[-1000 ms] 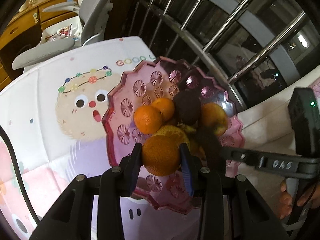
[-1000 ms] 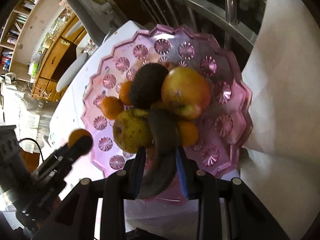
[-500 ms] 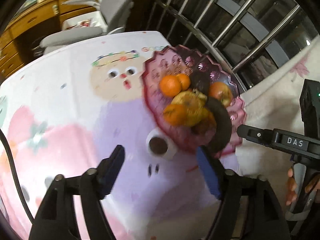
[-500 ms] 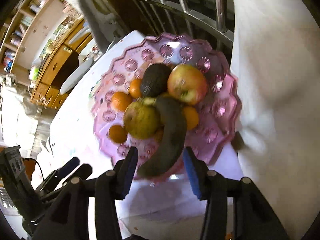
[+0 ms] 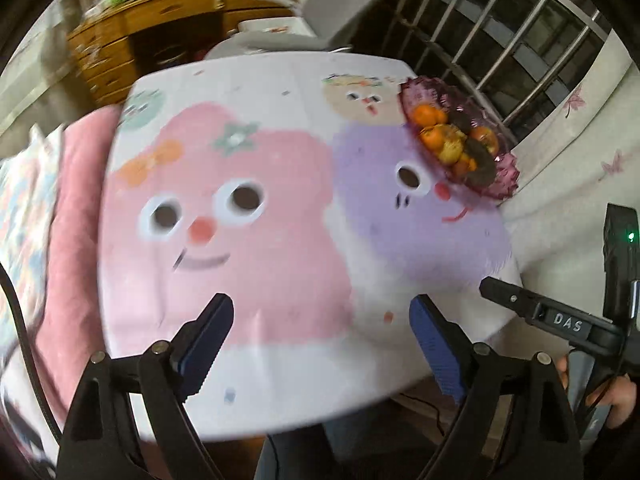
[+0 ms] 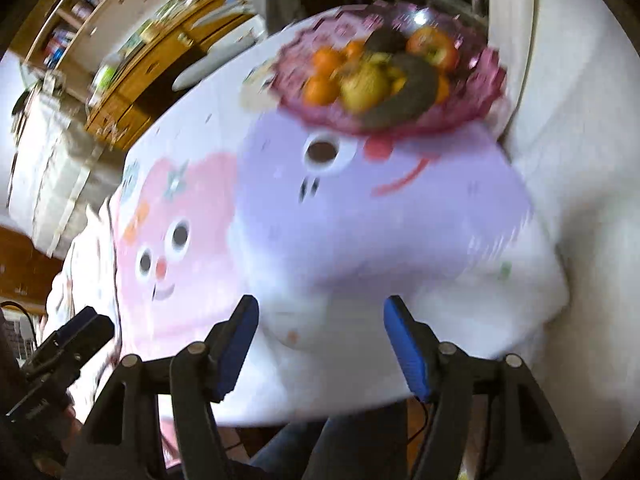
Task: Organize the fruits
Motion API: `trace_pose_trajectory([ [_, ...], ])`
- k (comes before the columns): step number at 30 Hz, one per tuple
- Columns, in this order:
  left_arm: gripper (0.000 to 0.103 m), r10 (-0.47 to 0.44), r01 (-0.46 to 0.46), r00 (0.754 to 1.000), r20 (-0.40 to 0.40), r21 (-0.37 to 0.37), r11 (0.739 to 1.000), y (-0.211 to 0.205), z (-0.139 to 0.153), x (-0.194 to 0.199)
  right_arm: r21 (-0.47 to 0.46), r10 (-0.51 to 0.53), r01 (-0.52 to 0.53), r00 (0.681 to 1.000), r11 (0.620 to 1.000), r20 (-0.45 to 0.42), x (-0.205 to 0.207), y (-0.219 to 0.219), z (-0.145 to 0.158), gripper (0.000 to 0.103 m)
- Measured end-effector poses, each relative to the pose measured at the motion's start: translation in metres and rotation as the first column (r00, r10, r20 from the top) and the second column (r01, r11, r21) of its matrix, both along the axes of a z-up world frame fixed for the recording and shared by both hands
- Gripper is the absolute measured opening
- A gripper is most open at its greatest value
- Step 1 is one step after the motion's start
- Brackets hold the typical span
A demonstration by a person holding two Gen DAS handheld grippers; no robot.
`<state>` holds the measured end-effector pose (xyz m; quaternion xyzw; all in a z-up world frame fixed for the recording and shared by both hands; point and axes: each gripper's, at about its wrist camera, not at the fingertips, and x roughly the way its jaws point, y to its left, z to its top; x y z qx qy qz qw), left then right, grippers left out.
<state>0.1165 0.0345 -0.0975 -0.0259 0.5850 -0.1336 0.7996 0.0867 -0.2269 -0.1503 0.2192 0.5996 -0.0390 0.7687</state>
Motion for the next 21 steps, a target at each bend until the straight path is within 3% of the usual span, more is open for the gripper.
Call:
trace_pose_trajectory([
  [7, 0.09, 0.019, -0.019, 0.997, 0.073, -0.003, 1.0, 0.023, 0.04, -0.054, -0.02, 0.142, -0.141, 0.988, 0.99, 0.058, -0.03, 0.049, 0.027, 0.084],
  [12, 0.09, 0.04, -0.043, 0.984, 0.174, 0.014, 0.999, 0.025, 0.076, -0.069, -0.043, 0.217, -0.214, 0.97, 0.976, 0.105, -0.037, 0.064, 0.06, 0.087],
  [16, 0.09, 0.053, -0.057, 0.981, 0.189, 0.015, 0.998, 0.025, 0.093, -0.068, -0.045, 0.268, -0.264, 0.953, 0.963, 0.142, -0.041, 0.066, 0.096, 0.094],
  [21, 0.092, 0.074, -0.072, 0.976, 0.203, -0.018, 0.997, 0.016, 0.118, -0.07, -0.08, 0.309, -0.3, 0.938, 0.951, 0.155, -0.05, 0.061, 0.134, 0.094],
])
